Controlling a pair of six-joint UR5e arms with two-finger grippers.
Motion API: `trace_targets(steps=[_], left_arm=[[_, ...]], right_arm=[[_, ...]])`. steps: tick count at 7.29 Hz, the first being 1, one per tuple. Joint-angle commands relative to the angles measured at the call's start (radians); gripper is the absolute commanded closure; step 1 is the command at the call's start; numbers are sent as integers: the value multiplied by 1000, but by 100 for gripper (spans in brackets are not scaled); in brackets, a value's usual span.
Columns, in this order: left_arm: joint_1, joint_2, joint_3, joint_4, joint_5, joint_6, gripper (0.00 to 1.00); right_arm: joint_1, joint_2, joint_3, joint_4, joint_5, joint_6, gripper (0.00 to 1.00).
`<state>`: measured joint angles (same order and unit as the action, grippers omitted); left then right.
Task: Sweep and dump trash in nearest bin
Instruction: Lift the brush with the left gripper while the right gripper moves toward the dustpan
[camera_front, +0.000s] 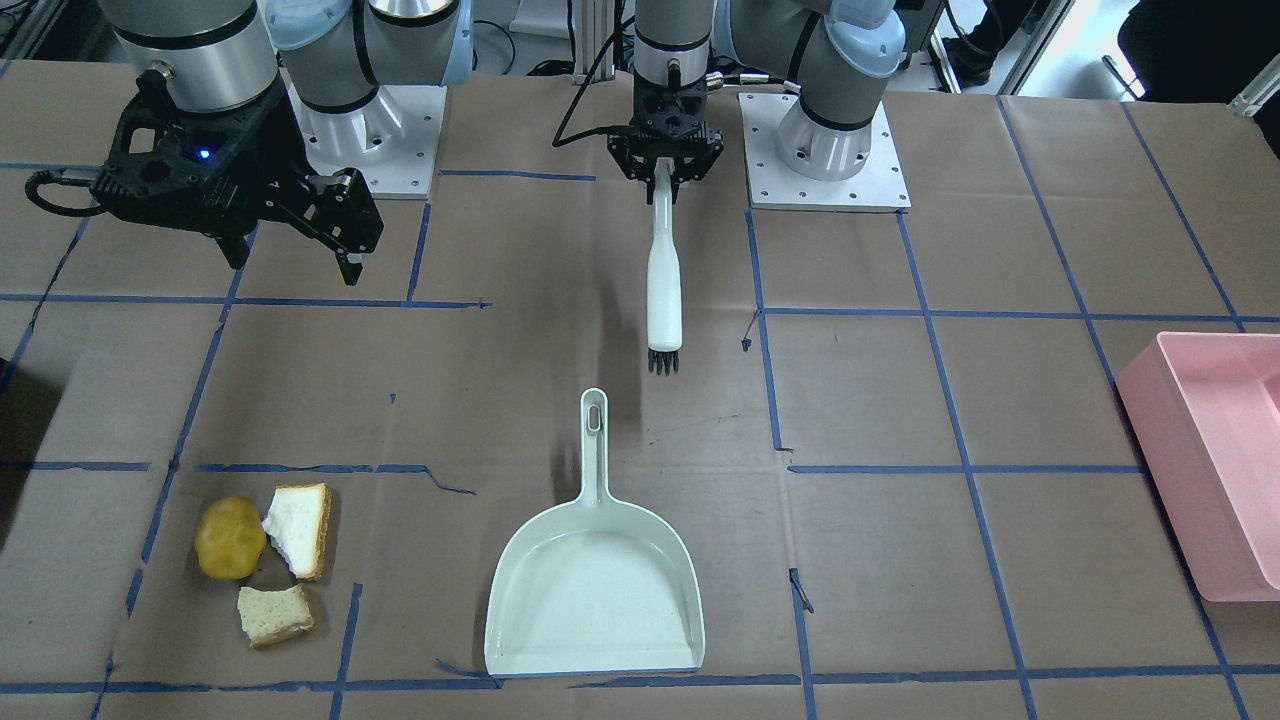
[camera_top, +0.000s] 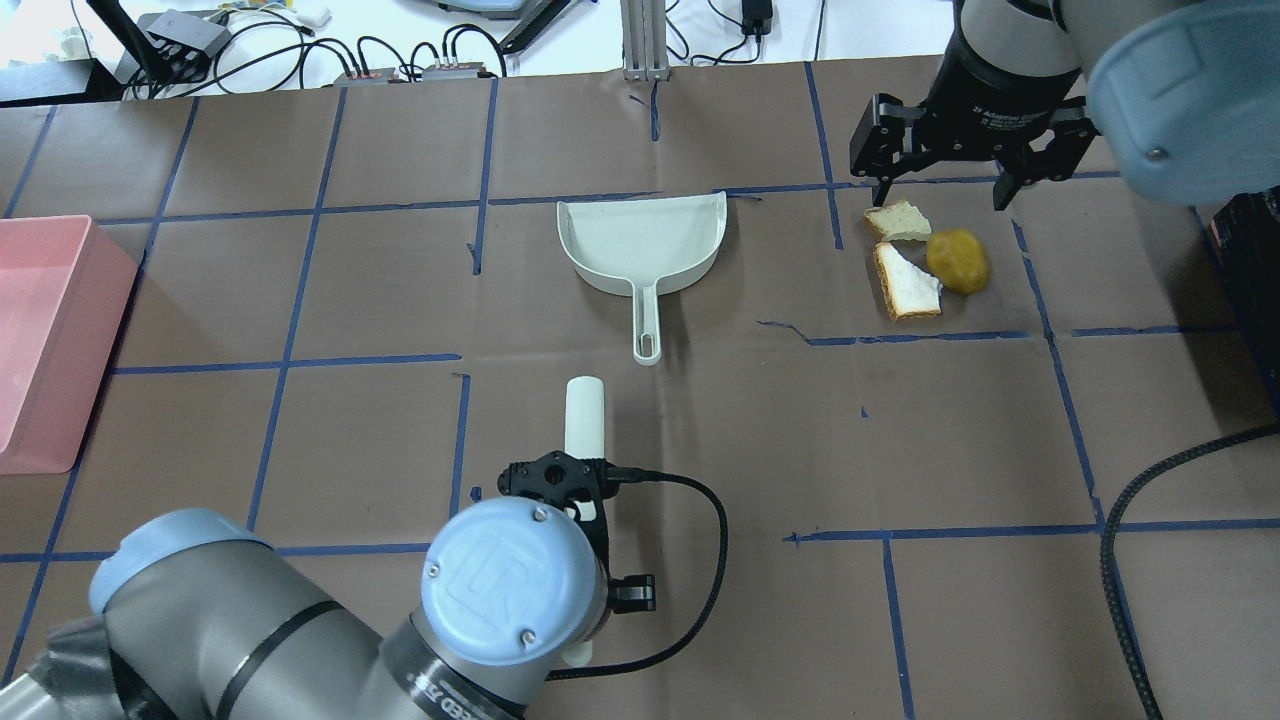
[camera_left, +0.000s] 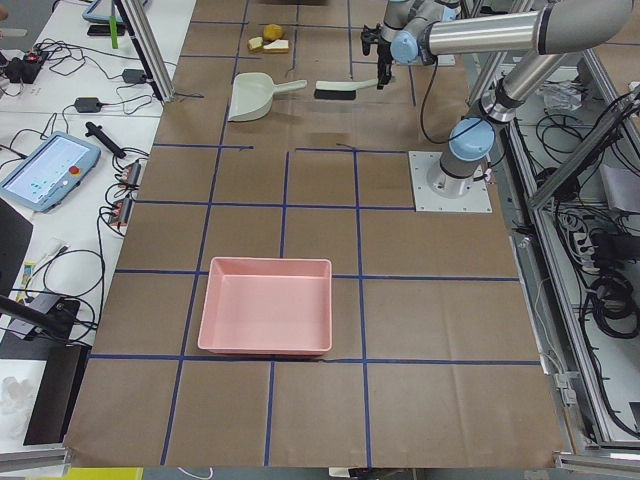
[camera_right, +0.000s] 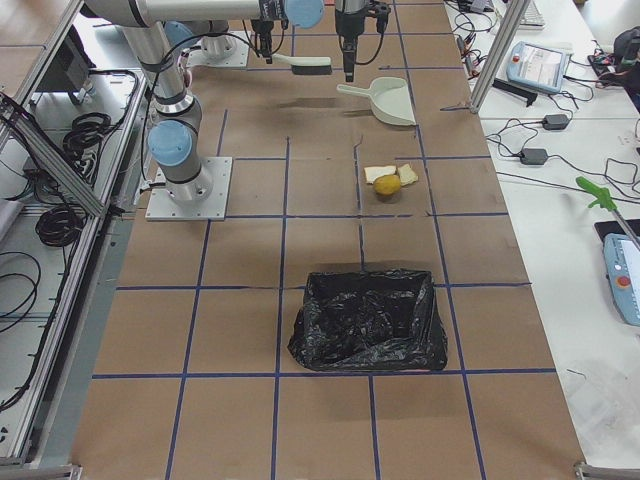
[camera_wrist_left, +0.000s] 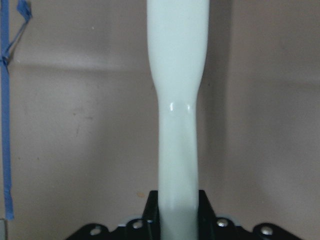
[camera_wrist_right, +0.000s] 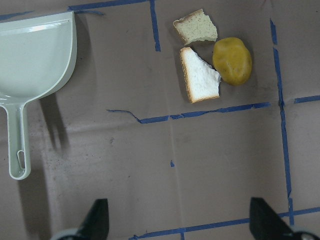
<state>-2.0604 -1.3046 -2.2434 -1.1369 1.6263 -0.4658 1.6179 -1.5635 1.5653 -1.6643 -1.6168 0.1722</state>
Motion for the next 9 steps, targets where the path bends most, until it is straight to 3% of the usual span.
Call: trace_targets(steps=[1,3,5,7,9], left_arm=[[174,33,57,-128,-3,227,100],[345,33,135,-243,-11,430,100],[466,38,145,-260,-20,504,98],[499,45,169,-363,-40,501,98],[502,85,176,-460,-45,446,98]], right_arm=[[14,20,2,3,6,3,0],[22,37,2,-2,56,-11,0],[77,63,2,-12,66,-16,0],[140,114,-11,-35,66,-16,0],[189,216,-118,-35,66,-13,0]])
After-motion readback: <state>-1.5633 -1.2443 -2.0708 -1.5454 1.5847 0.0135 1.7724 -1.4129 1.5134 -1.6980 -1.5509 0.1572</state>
